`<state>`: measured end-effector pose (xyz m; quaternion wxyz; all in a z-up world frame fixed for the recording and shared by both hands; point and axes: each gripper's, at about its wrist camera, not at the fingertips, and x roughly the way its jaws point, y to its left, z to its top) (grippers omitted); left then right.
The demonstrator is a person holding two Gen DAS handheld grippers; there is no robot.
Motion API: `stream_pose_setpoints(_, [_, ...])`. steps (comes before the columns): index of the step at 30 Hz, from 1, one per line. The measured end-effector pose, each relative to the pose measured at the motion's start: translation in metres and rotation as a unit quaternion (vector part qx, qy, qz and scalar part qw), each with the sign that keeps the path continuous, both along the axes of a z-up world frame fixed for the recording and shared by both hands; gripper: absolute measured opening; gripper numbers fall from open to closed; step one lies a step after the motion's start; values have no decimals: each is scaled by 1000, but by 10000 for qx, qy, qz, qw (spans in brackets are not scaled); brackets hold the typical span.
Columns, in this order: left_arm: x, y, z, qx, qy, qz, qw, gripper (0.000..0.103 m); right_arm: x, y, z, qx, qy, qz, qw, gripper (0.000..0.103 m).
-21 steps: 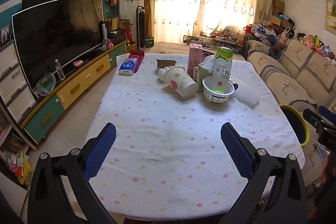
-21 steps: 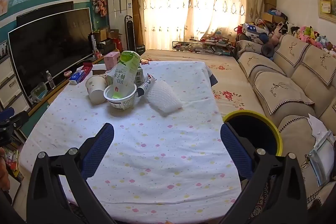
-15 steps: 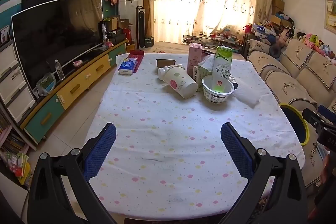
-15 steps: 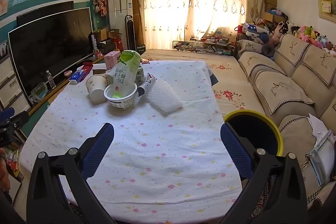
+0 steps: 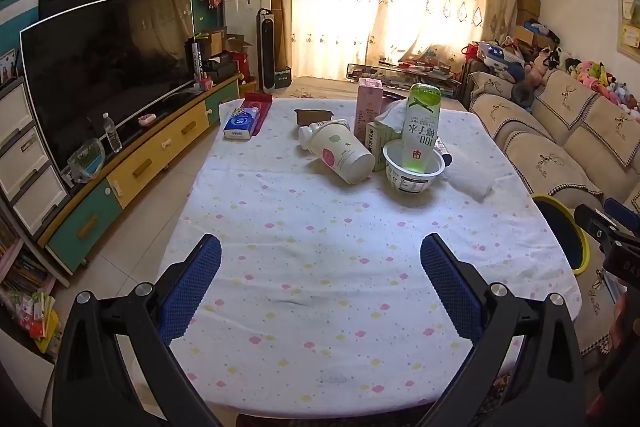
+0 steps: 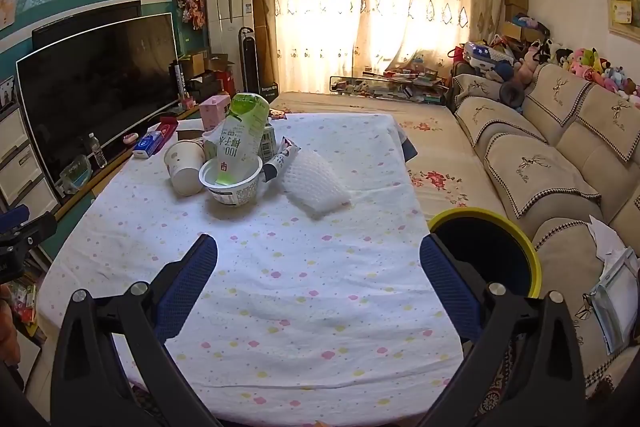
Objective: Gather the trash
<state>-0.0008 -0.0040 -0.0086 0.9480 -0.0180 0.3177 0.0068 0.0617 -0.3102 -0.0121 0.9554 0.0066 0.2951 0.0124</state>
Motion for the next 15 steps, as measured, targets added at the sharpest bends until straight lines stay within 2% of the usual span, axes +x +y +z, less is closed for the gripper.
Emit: stream_pose_setpoints(15, [7, -5, -9, 17, 76, -16, 10000, 98, 0, 5, -5, 7, 19, 4, 10000, 97])
